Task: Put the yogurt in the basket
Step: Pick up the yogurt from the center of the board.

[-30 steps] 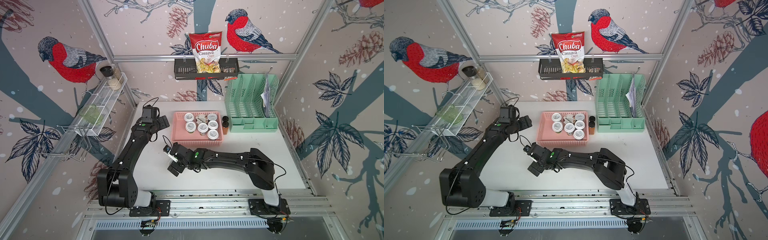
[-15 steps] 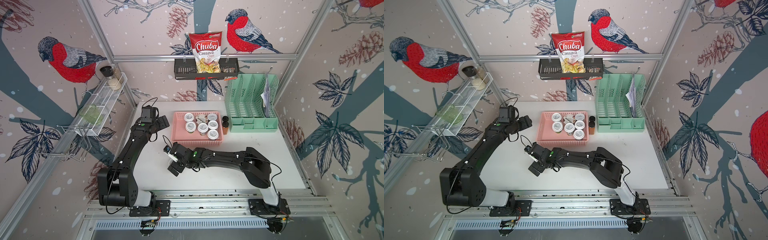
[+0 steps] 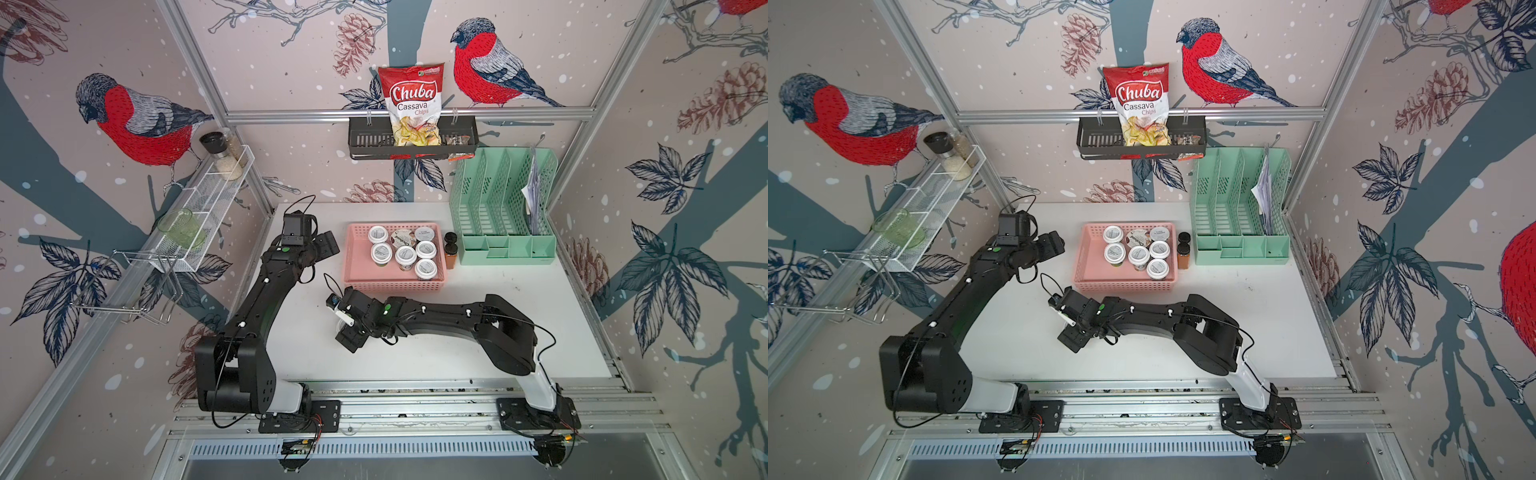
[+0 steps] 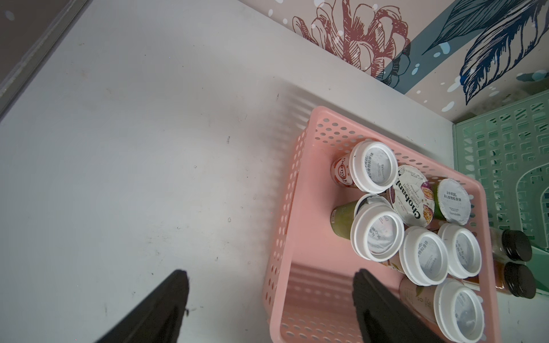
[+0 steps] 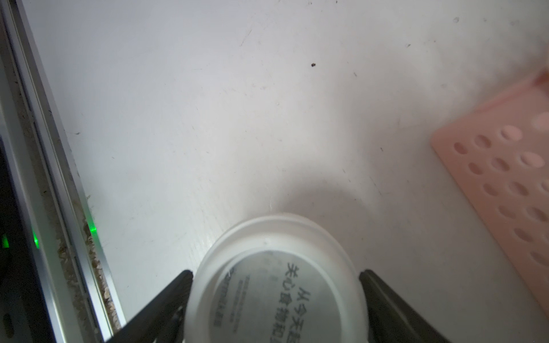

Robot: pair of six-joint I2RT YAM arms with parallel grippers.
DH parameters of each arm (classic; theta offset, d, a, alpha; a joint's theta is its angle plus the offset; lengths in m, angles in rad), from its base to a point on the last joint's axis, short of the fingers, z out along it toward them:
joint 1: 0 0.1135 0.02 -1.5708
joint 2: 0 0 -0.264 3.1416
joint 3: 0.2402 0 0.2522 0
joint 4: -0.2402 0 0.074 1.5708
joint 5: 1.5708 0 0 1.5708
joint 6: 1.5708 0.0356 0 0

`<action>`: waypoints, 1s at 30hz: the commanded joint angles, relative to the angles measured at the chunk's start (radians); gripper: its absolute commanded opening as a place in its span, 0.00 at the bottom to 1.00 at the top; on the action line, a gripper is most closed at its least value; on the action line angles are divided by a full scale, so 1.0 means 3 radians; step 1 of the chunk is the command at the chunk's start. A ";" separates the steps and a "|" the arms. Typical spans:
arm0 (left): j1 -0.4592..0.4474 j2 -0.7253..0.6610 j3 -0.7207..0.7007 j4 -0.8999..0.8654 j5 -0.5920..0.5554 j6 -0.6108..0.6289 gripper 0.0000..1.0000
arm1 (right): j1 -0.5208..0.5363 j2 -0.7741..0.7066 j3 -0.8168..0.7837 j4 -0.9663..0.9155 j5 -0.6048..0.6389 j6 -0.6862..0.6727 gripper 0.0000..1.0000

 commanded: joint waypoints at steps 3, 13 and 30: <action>0.0017 -0.0003 0.0004 0.0086 -0.0011 0.0023 0.90 | -0.0005 0.0028 0.0036 0.0060 -0.0012 0.0045 0.87; 0.0025 0.0005 0.0009 0.0083 -0.0010 0.0025 0.90 | -0.0018 0.0050 0.0054 0.0019 -0.0014 0.0051 0.82; 0.0043 -0.0015 0.0014 0.0085 -0.0004 0.0031 0.89 | -0.0043 -0.0037 0.0194 -0.0210 0.0062 0.0040 0.80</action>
